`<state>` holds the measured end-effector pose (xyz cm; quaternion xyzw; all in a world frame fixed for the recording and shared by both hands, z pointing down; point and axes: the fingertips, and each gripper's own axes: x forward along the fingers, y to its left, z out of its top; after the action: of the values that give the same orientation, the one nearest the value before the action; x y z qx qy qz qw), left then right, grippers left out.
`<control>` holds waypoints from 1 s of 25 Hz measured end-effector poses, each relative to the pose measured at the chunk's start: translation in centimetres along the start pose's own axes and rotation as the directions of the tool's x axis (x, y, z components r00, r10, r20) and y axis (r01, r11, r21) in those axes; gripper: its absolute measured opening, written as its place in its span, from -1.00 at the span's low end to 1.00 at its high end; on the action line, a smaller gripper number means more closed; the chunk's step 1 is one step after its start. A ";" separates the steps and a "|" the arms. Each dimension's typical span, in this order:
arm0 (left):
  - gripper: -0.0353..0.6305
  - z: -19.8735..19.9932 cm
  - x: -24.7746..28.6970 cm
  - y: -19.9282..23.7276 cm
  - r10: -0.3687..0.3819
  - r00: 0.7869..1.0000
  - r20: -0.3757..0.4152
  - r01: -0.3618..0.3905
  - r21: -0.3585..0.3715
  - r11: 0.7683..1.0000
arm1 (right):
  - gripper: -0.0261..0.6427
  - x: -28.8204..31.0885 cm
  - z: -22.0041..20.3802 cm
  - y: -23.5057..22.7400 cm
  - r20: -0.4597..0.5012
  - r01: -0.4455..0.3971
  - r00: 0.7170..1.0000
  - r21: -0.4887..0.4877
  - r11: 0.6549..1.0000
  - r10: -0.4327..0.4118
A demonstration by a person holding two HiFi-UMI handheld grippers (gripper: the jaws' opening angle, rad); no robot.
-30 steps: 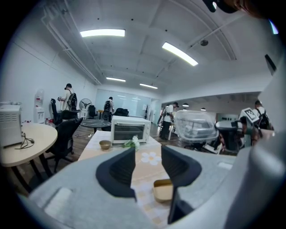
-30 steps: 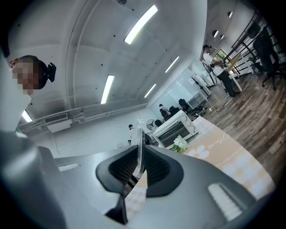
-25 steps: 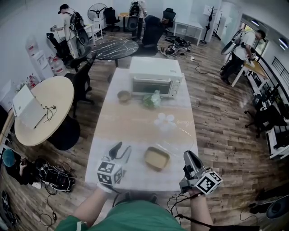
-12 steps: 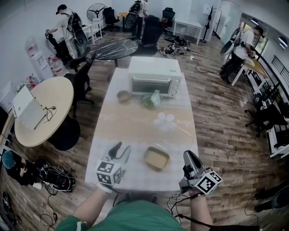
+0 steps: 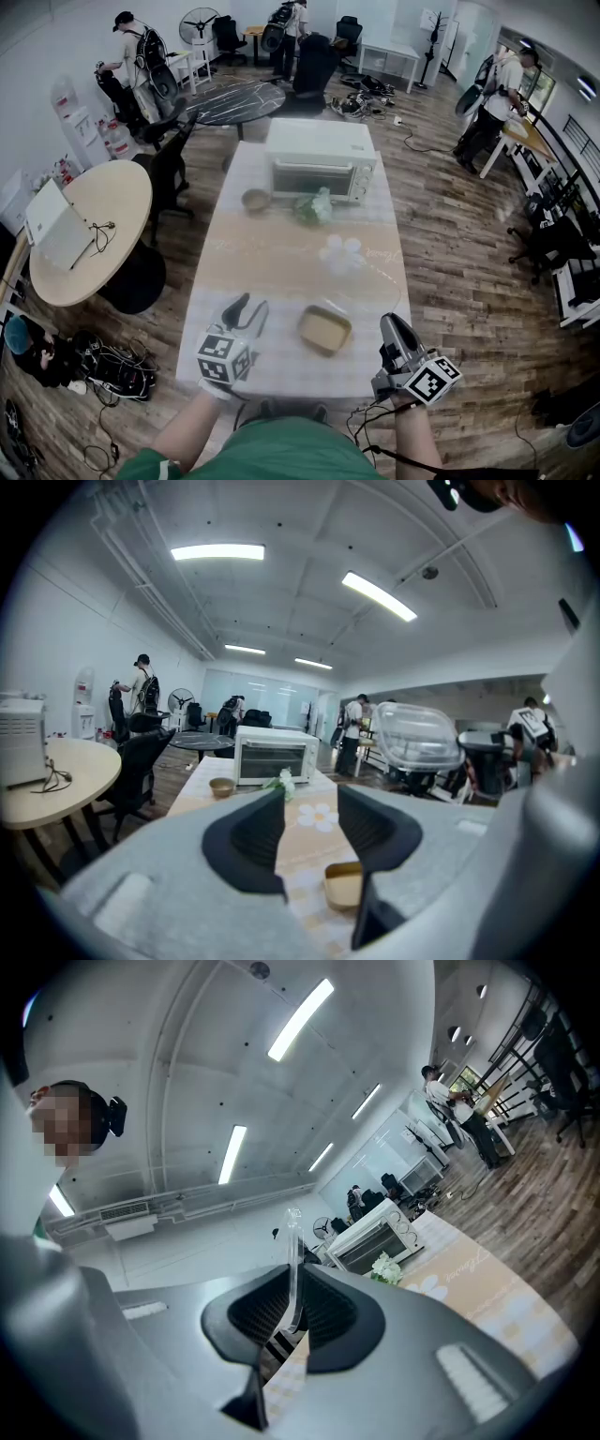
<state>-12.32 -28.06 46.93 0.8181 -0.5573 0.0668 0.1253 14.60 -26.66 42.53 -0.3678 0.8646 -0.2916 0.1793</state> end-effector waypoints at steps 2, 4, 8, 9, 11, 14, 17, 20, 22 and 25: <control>-0.37 -0.1 -0.1 0.1 0.000 1.000 0.000 0.000 0.000 1.000 | -0.80 0.0 -0.2 0.1 -0.001 0.000 1.000 -0.002 1.000 0.000; -0.37 -0.1 -0.1 0.2 0.000 1.000 0.001 0.000 0.001 1.000 | -0.80 0.0 -0.2 0.1 -0.001 -0.002 1.000 -0.004 1.000 0.002; -0.37 -0.1 0.0 0.3 0.000 1.000 0.000 0.000 0.002 1.000 | -0.80 0.0 -0.3 0.1 -0.002 -0.001 1.000 -0.004 1.000 0.001; -0.37 -0.1 0.0 0.4 0.000 1.000 -0.001 0.000 0.001 1.000 | -0.80 0.1 -0.2 0.1 -0.002 0.001 1.000 -0.004 1.000 -0.001; -0.37 -0.1 0.1 0.6 0.000 1.000 -0.002 0.000 0.000 1.000 | -0.80 0.2 -0.2 0.0 -0.001 0.004 1.000 -0.005 1.000 -0.004; -0.37 -0.2 0.0 0.5 -0.001 1.000 -0.004 0.001 0.001 1.000 | -0.80 0.0 -0.3 0.0 -0.001 0.006 1.000 -0.006 1.000 -0.006; -0.37 -0.3 -0.1 0.5 -0.002 1.000 -0.005 0.002 0.003 1.000 | -0.80 -0.1 -0.4 0.0 0.001 0.008 1.000 -0.005 1.000 -0.008; -0.37 -0.4 -0.2 0.6 -0.002 1.000 -0.008 0.002 0.003 1.000 | -0.80 -0.1 -0.6 0.1 0.000 0.007 1.000 -0.005 1.000 -0.007; -0.37 -0.4 -0.3 0.6 -0.002 1.000 -0.009 0.002 0.003 1.000 | -0.80 -0.1 -0.6 0.2 -0.001 0.006 1.000 -0.004 1.000 -0.006; -0.37 -0.6 -0.3 0.5 -0.003 1.000 -0.010 0.003 0.003 1.000 | -0.80 -0.3 -0.7 0.1 -0.001 0.008 1.000 -0.006 1.000 -0.008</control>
<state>-12.86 -27.78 47.47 0.8186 -0.5555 0.0717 0.1270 14.40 -26.10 43.01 -0.3715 0.8642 -0.2897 0.1765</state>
